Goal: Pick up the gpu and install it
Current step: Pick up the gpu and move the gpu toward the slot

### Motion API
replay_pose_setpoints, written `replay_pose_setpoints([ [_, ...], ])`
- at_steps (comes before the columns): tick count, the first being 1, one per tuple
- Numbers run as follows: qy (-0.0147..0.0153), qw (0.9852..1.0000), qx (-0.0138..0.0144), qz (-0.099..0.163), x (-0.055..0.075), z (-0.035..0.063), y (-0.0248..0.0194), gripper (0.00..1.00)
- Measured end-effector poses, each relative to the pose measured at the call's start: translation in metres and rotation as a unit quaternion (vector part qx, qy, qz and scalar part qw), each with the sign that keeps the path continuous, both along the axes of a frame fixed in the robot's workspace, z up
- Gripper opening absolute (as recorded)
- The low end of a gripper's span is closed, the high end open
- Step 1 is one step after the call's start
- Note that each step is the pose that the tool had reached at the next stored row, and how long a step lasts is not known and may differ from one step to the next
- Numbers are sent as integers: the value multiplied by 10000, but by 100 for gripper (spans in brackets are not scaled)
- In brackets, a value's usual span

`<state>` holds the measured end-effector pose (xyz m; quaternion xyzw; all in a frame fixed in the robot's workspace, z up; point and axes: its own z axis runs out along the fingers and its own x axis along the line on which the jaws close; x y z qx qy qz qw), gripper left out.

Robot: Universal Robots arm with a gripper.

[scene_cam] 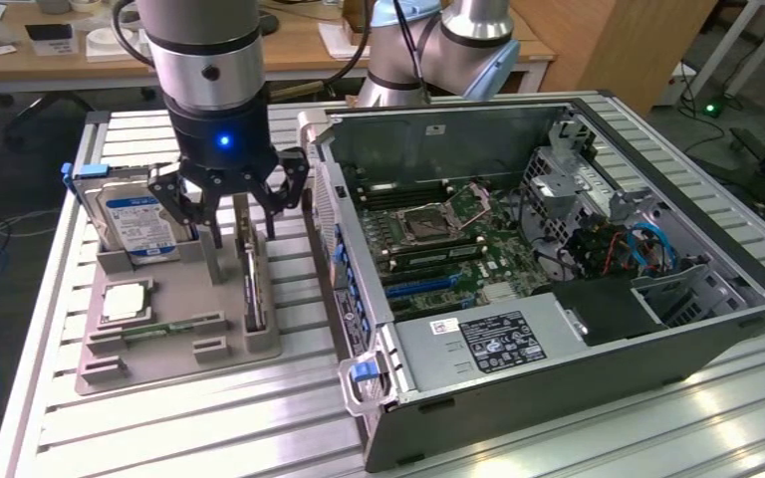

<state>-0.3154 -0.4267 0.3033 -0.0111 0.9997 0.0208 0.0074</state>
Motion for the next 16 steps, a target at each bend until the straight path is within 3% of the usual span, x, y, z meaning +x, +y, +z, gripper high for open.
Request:
replay_pose_setpoints([
  [16,0,10000,0,0,0,-46,-19,59],
])
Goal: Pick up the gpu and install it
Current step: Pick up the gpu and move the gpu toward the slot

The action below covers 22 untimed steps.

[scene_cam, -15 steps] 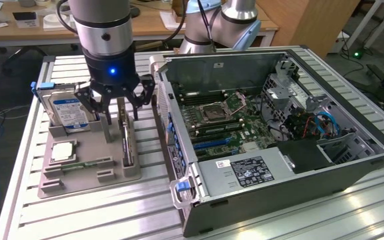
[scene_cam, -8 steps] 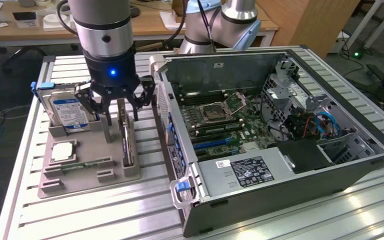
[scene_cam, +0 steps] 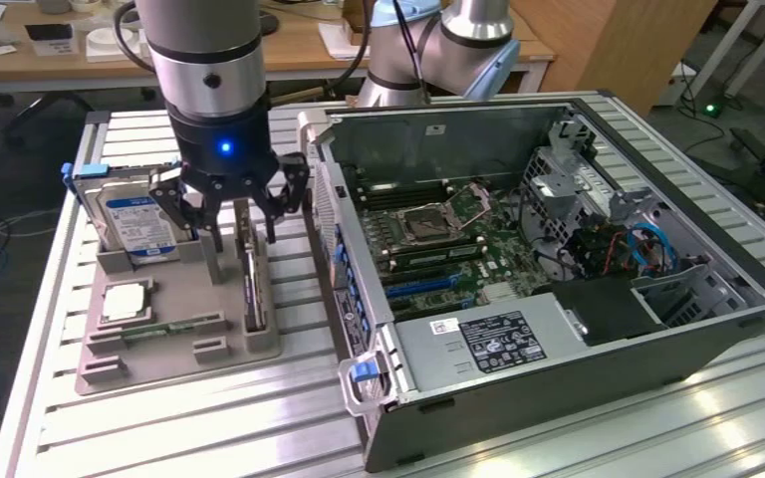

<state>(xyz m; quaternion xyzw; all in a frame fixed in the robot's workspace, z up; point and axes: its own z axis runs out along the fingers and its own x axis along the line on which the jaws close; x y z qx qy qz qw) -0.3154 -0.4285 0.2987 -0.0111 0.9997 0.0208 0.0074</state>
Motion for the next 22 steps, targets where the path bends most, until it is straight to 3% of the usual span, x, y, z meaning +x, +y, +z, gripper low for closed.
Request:
replay_pose_setpoints([
  [22,0,10000,0,0,0,-54,-26,59],
])
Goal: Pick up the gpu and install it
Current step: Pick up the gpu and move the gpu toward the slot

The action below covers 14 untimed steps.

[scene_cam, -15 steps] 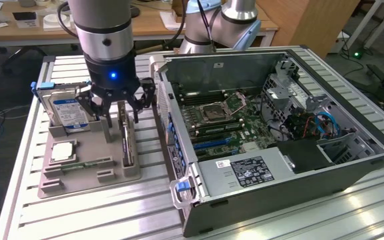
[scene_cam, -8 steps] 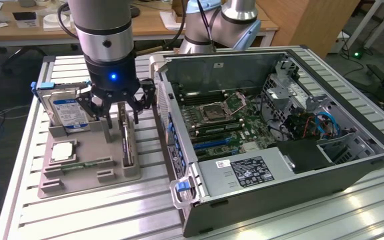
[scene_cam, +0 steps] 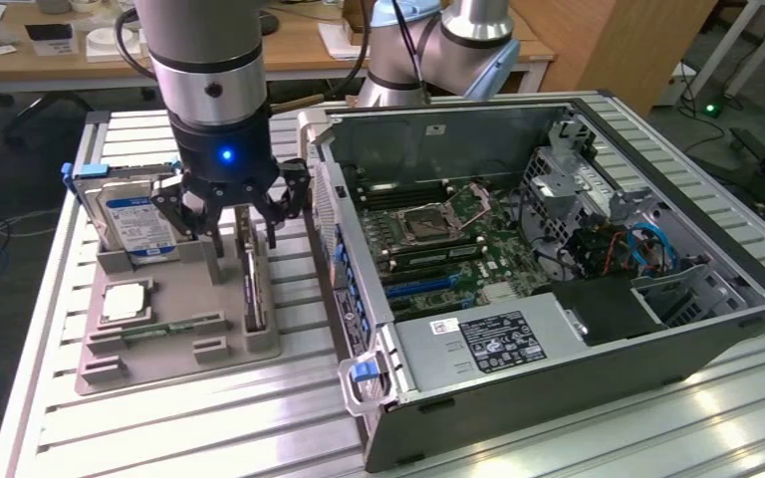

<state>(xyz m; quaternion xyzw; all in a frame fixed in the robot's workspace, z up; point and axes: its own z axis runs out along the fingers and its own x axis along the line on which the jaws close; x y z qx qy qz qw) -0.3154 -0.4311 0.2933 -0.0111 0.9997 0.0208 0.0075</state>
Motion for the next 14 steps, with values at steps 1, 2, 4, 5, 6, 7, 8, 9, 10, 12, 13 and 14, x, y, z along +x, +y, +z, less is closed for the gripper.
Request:
replay_pose_setpoints([
  [1,0,10000,0,0,0,-2,-1,59],
  [2,0,10000,0,0,0,-5,-2,59],
  [4,0,10000,0,0,0,-9,-3,59],
  [5,0,10000,0,0,0,-12,-3,59],
  [6,0,10000,0,0,0,-14,-4,59],
  [7,0,10000,0,0,0,-17,-5,59],
  [8,0,10000,0,0,0,-19,-5,59],
  [9,0,10000,0,0,0,-22,-6,59],
  [10,0,10000,0,0,0,-25,-7,59],
  [12,0,10000,0,0,0,-32,-10,59],
  [13,0,10000,0,0,1,-35,-11,59],
  [14,0,10000,0,1,5,-37,-12,59],
])
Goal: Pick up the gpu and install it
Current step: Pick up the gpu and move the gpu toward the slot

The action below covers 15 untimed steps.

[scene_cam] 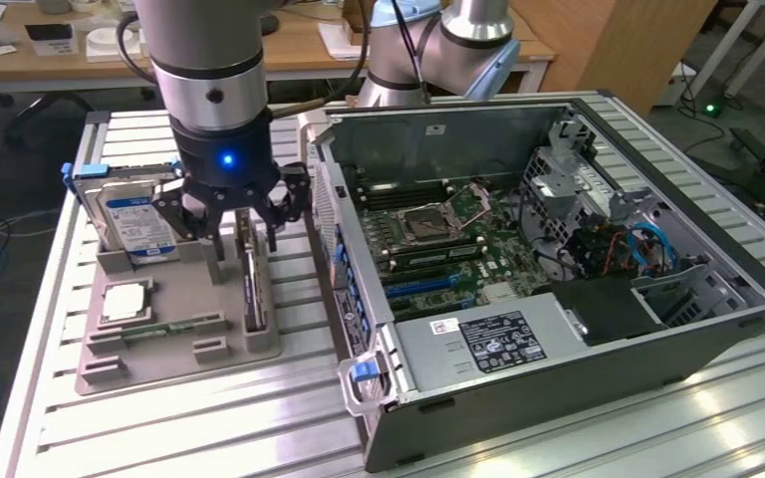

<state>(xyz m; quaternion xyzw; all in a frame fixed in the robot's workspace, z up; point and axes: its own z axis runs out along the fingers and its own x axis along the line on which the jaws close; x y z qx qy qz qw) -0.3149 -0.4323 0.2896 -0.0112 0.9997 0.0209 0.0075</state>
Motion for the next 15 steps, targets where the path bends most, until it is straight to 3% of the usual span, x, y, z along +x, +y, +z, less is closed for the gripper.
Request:
replay_pose_setpoints([
  [15,1,10000,-6,0,39,-13,-1,59],
])
